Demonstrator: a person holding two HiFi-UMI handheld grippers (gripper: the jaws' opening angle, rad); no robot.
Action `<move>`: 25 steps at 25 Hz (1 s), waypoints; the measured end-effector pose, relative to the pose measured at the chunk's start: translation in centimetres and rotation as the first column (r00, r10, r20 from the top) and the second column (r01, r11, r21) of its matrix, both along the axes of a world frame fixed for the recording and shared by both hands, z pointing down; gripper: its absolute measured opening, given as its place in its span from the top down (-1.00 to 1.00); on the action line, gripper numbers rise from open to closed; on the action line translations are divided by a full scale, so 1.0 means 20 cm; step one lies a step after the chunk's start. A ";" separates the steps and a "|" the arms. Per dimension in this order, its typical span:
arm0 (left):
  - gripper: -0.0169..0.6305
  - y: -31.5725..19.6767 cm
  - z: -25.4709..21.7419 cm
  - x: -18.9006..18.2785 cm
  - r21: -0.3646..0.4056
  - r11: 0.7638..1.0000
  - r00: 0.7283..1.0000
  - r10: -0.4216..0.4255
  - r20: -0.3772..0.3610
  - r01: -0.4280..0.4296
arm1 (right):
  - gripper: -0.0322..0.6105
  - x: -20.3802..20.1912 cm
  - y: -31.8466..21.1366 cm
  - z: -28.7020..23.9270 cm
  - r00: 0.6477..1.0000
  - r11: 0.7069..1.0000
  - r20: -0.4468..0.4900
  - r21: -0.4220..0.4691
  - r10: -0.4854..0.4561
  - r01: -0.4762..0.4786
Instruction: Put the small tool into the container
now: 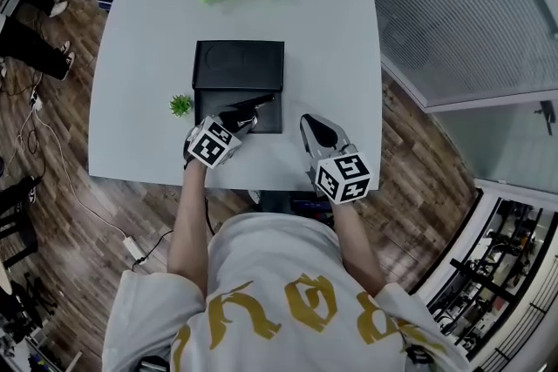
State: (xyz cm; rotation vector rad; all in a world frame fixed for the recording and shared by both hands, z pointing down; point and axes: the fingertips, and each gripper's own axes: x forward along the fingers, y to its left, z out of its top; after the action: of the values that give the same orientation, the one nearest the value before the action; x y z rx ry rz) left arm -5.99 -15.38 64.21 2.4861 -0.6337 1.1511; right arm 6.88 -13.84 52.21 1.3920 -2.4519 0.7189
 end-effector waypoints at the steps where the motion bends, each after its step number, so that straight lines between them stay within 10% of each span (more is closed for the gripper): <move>1: 0.40 0.00 0.00 0.00 -0.032 0.999 1.000 -0.016 -0.019 0.015 | 0.83 0.00 0.01 -0.01 1.000 1.000 0.003 0.003 -0.001 0.001; 9: 0.25 -0.07 -0.15 0.01 -0.077 0.986 0.967 -0.161 -0.196 0.149 | 0.83 0.05 0.03 -0.10 1.000 0.999 0.024 0.050 0.012 -0.013; 17: 0.28 -0.01 -0.60 -0.01 -0.005 0.942 0.800 -0.288 -0.526 0.336 | 0.83 0.00 0.07 -0.30 1.000 0.988 0.024 0.154 -0.013 0.009; 22: 0.34 0.06 -0.87 -0.06 0.105 0.914 0.763 -0.259 -0.593 0.392 | 0.83 -0.05 0.14 -0.38 1.000 0.977 0.014 0.213 -0.026 0.022; 25: 0.46 0.09 -1.05 -0.13 0.209 0.859 0.738 -0.249 -0.627 0.467 | 0.83 -0.06 0.18 -0.45 1.000 0.967 0.001 0.254 -0.007 0.007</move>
State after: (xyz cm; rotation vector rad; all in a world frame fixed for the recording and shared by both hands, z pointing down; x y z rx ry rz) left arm -8.56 -13.55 43.20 2.6191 -1.1451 0.0921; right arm 5.72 -10.30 43.28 1.4669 -2.6229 0.4148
